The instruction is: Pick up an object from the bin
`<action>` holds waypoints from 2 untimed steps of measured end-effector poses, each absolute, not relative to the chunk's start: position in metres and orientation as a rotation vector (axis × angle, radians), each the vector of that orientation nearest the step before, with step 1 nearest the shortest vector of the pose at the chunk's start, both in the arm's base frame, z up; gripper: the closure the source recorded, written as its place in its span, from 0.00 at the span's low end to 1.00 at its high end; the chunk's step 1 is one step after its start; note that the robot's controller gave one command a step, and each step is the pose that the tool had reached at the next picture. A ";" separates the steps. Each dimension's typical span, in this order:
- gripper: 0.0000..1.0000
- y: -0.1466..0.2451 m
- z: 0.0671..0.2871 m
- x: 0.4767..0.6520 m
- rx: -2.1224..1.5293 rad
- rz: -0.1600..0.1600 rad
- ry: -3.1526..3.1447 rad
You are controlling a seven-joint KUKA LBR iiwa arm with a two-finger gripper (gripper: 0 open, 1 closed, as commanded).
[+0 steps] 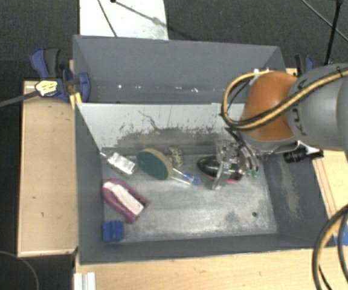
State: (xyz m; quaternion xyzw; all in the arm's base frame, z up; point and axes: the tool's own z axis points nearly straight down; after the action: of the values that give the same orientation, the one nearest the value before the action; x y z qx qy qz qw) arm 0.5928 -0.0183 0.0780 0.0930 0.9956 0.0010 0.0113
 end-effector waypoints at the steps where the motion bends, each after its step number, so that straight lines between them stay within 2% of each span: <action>1: 1.00 -0.021 0.198 0.524 0.252 0.001 3.122; 2: 1.00 -0.052 0.151 0.583 0.408 -0.001 3.110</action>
Offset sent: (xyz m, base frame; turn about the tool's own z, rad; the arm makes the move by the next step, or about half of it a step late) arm -0.0700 -0.0022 0.1151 -0.0278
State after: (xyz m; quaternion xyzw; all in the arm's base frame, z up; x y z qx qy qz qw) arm 0.5829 -0.0525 0.1506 0.1302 0.9915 -0.0002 0.0023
